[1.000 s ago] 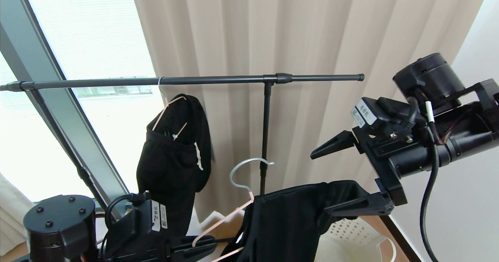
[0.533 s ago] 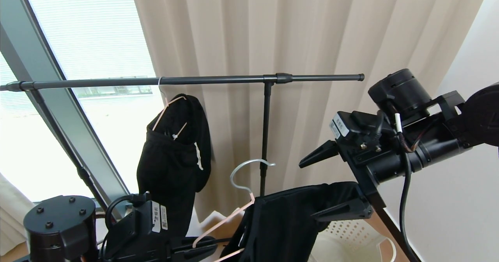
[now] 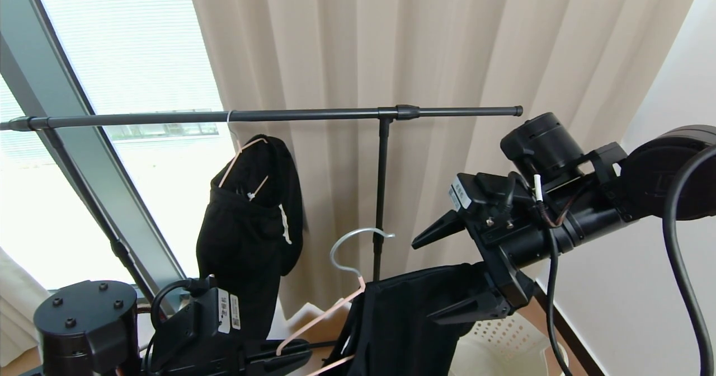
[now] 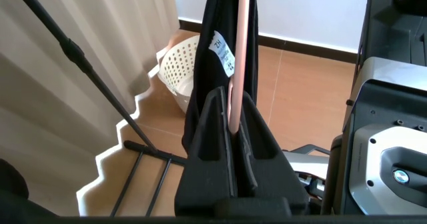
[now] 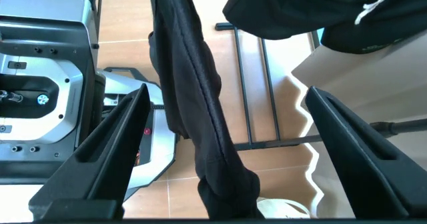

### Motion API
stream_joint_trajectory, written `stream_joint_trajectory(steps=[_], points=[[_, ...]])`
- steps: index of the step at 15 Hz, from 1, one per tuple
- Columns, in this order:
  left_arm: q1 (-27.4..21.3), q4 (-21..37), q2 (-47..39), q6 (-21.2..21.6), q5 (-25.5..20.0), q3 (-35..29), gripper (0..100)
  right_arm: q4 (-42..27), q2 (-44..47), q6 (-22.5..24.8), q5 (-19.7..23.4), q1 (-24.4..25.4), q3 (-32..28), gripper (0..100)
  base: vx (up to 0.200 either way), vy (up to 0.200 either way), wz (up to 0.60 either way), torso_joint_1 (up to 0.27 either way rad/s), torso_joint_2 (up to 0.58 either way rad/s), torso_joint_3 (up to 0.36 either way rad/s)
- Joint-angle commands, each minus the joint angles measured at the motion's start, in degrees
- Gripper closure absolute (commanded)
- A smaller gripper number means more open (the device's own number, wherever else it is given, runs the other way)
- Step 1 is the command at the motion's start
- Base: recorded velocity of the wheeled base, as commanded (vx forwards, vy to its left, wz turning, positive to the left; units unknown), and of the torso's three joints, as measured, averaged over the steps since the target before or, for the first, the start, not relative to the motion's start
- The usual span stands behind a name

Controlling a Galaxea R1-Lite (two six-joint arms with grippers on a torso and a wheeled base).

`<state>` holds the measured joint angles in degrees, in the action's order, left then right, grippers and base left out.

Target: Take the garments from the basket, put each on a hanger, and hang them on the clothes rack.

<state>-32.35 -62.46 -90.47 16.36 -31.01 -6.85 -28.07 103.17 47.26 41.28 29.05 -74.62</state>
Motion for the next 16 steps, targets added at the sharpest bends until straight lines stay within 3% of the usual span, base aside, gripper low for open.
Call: stream_joint_trajectory(steps=[1, 5, 6, 16], points=[[0.0, 0.0, 0.0, 0.0, 0.0, 0.0, 100, 0.1, 1.4, 0.0, 0.0, 0.1, -0.4, 0, 0.000, 0.000, 0.00, 0.000, 0.00, 0.000], [-0.1, 0.0, 0.0, 0.0, 0.0, 0.0, 100, 0.2, 1.9, -0.2, 0.1, 0.1, -0.9, 0, 0.000, 0.000, 0.00, 0.000, 0.00, 0.000], [-0.1, 0.0, -0.1, 0.0, 0.0, 0.1, 100, 0.8, 1.8, -0.2, 0.1, 0.1, -0.7, 100, 0.000, 0.000, 0.00, 0.000, 0.00, 0.000], [0.1, -2.6, -0.2, 0.0, 0.0, 1.2, 100, 0.9, 0.5, -0.7, 0.0, 1.3, -0.1, 100, 0.000, 0.000, 0.00, 0.000, 0.00, 0.000]])
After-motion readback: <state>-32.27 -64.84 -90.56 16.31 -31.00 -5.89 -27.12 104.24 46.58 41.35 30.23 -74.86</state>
